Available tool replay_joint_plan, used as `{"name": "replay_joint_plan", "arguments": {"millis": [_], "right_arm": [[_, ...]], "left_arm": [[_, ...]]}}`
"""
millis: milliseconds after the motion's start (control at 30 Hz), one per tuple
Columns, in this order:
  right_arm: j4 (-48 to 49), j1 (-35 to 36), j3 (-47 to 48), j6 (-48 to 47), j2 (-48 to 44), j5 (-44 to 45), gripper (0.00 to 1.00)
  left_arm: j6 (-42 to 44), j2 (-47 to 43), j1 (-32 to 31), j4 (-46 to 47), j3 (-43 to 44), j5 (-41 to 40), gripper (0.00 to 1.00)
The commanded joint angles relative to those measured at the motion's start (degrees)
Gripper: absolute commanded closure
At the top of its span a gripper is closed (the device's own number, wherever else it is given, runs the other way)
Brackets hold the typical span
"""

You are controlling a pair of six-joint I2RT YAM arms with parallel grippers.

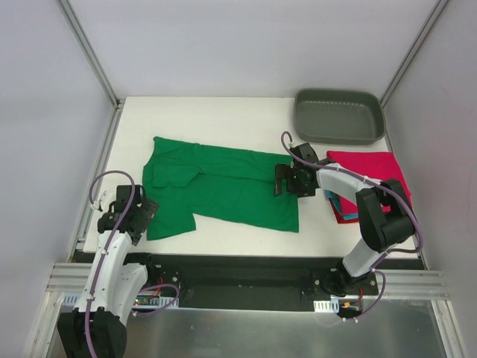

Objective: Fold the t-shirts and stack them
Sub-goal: Grap the side of the flattened tshirt closest away from the robot with both arms

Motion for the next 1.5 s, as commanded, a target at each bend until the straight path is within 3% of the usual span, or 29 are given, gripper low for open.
{"name": "replay_joint_plan", "arguments": {"millis": [0, 33, 133, 367, 567, 600, 700, 867, 1000, 1267, 1467], "right_arm": [[-2.15, -0.27, 1.0, 0.6, 3.39, 7.37, 0.04], [-2.24, -0.27, 1.44, 0.33, 3.48, 6.93, 0.04], [-2.16, -0.19, 1.36, -0.02, 3.04, 6.4, 0.04], [-3.56, -0.54, 0.48, -0.02, 1.02, 5.61, 0.04], [-3.74, -0.54, -0.31, 0.07, -1.35, 5.61, 0.04], [-3.74, -0.62, -0.49, 0.07, -1.88, 5.61, 0.04], [-3.82, -0.62, -1.72, 0.33, -3.64, 4.29, 0.04], [-4.61, -0.54, -2.51, 0.24, -5.92, 4.64, 0.04], [-5.58, -0.54, -2.6, 0.51, -7.24, 4.64, 0.04], [-4.62, 3.41, -7.42, -1.34, -16.81, 2.54, 0.04], [-3.12, 8.95, -17.18, 6.29, -25.52, 1.12, 0.03]], "left_arm": [[-3.99, 1.52, 0.4, -5.08, -0.85, -4.34, 0.01], [-4.87, 2.22, 0.49, -4.99, -1.2, -4.52, 0.02], [-5.93, 3.98, 0.49, -4.82, -2.17, -6.01, 0.29], [-5.41, 1.7, 0.58, -1.66, -6.47, -2.94, 0.46], [-3.92, 4.24, 0.75, 2.56, -7.62, -2.06, 0.49], [-3.21, 5.29, 0.75, 3.7, -7.44, -1.62, 0.52], [-1.8, 8.98, 0.84, 5.64, -6.57, 1.71, 0.74], [0.57, 10.49, 0.84, 5.91, -6.56, 5.41, 0.81], [0.49, 6.46, 0.93, 5.64, -7.44, 6.47, 1.0], [2.6, -1.37, 0.84, 4.77, -6.65, 8.14, 1.0], [2.94, -4.89, 0.84, 5.29, -6.21, 8.84, 1.0]]}}
